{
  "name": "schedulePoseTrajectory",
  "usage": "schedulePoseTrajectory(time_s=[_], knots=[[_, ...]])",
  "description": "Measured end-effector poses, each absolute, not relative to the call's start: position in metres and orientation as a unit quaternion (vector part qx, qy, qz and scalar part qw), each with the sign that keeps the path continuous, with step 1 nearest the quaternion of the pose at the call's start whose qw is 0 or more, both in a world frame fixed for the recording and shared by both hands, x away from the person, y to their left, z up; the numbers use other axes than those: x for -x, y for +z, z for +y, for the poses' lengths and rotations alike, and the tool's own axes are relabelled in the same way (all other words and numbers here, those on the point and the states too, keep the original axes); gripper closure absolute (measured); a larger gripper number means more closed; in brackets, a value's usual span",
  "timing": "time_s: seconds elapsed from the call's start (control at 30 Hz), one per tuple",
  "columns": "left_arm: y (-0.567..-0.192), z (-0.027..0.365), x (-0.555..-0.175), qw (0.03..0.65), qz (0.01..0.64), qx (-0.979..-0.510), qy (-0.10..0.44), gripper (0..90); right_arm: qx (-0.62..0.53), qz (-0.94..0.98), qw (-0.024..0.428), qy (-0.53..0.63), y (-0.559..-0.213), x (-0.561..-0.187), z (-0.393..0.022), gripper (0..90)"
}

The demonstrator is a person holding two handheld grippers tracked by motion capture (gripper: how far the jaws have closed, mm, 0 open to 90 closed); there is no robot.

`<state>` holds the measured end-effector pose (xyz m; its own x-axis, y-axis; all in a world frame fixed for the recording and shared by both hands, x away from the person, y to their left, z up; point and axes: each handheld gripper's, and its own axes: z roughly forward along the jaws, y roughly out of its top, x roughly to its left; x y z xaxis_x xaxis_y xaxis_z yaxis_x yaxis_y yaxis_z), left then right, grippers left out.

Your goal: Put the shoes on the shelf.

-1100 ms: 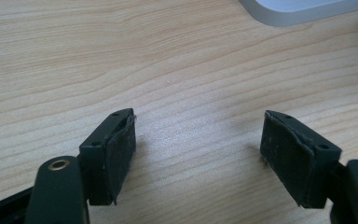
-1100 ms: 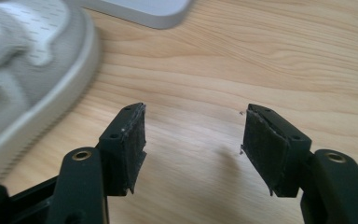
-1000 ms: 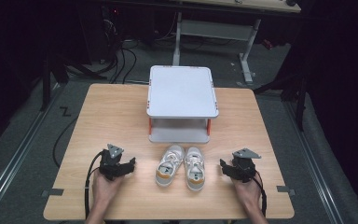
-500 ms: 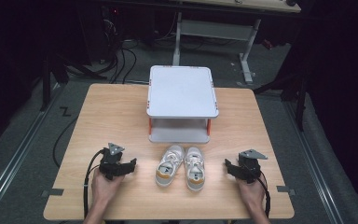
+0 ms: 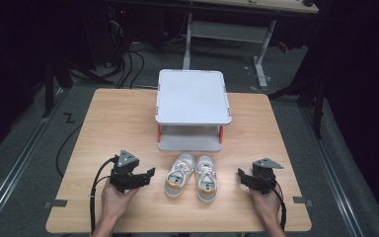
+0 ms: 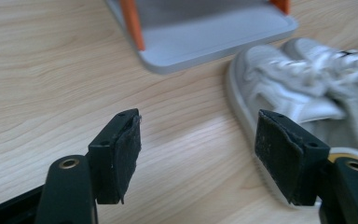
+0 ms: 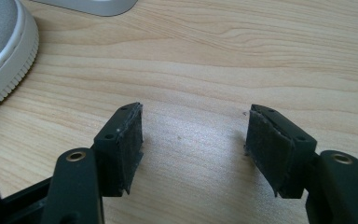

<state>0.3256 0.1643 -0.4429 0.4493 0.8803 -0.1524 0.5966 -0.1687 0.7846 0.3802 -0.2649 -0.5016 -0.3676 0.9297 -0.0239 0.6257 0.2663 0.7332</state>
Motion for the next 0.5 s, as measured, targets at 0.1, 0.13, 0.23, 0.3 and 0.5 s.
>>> schedulePoseTrajectory(time_s=[0.1,0.13,0.23,0.3,0.5], knots=[[-0.435,0.157,-0.319,0.416,0.486,-0.749,0.171,31.4,-0.511,0.760,0.234,0.325,-0.502,-0.380,-0.265,36.2],[-0.433,0.154,-0.318,0.418,0.482,-0.751,0.171,31.3,-0.511,0.761,0.234,0.325,-0.502,-0.380,-0.265,36.1],[-0.428,0.146,-0.312,0.420,0.473,-0.758,0.160,31.2,-0.511,0.761,0.234,0.325,-0.502,-0.380,-0.265,36.2],[-0.425,0.141,-0.311,0.420,0.463,-0.767,0.145,32.4,-0.511,0.760,0.234,0.325,-0.502,-0.380,-0.265,36.2],[-0.420,0.123,-0.303,0.421,0.442,-0.779,0.142,30.8,-0.512,0.760,0.234,0.325,-0.502,-0.380,-0.265,36.1]])
